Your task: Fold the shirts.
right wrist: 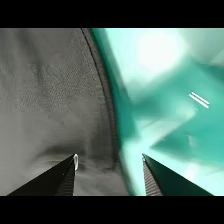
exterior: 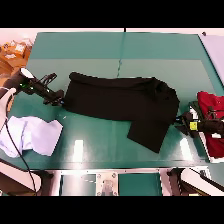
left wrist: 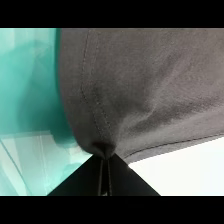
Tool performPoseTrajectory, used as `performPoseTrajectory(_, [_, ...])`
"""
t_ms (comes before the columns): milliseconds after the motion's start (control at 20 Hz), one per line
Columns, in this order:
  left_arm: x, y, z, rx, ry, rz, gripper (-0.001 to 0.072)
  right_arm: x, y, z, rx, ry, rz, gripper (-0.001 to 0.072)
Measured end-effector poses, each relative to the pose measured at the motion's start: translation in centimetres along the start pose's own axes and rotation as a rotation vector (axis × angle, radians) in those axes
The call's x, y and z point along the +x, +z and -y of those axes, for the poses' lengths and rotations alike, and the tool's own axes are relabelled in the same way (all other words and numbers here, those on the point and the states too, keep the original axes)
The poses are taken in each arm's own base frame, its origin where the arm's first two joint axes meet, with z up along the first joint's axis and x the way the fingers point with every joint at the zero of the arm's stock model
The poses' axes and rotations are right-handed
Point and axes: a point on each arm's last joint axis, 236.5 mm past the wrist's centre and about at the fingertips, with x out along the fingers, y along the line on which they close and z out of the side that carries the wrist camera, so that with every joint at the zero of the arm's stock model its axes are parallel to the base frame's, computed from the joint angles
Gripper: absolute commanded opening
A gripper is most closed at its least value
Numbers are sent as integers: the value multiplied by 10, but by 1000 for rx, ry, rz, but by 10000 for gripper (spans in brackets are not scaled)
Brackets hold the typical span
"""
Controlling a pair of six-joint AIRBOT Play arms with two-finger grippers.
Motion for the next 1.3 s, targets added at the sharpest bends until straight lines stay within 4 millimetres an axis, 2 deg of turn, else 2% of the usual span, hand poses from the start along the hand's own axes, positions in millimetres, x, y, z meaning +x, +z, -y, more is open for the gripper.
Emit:
performPoseTrajectory(100, [0, 1, 1, 3, -4, 3, 24, 9, 0, -7, 6, 46, -5, 467])
performPoseTrajectory(150, [0, 1, 1, 4, -4, 3, 24, 12, 1, -10, 0, 68, -2, 402])
performPoseTrajectory(200, [0, 1, 1, 5, -5, 4, 24, 15, 3, -12, -4, 84, 3, 289])
performPoseTrajectory(350, [0, 1, 2, 5, -7, 5, 23, 20, 6, -16, -32, 114, 11, 20])
performPoseTrajectory(500, [-7, 2, 6, 10, -5, 20, 23, 18, -4, -29, -85, 168, -30, 20])
performPoseTrajectory(650, [-36, 4, 23, 45, 4, 84, 23, -4, 0, -60, -176, 239, -14, 20])
performPoseTrajectory(750, [-75, 3, 47, 99, 18, 177, 23, -41, 13, -102, -285, 316, 59, 20])
performPoseTrajectory(800, [-97, 0, 61, 133, 27, 231, 23, -68, 19, -129, -357, 358, 118, 20])
performPoseTrajectory(900, [-154, -10, 97, 220, 54, 381, 23, -132, 22, -183, -510, 427, 258, 20])
performPoseTrajectory(950, [-187, -19, 118, 273, 70, 472, 23, -172, 17, -213, -597, 455, 349, 21])
performPoseTrajectory(1000, [-221, -27, 139, 326, 88, 577, 24, -214, 6, -241, -687, 483, 441, 20])
performPoseTrajectory(1100, [-294, -57, 187, 439, 119, 806, 24, -293, -27, -289, -828, 535, 625, 21])
performPoseTrajectory(1200, [-363, -100, 234, 547, 147, 1038, 24, -362, -68, -323, -918, 591, 793, 21])
performPoseTrajectory(1300, [-422, -153, 277, 645, 163, 1256, 24, -419, -114, -346, -976, 648, 930, 21])
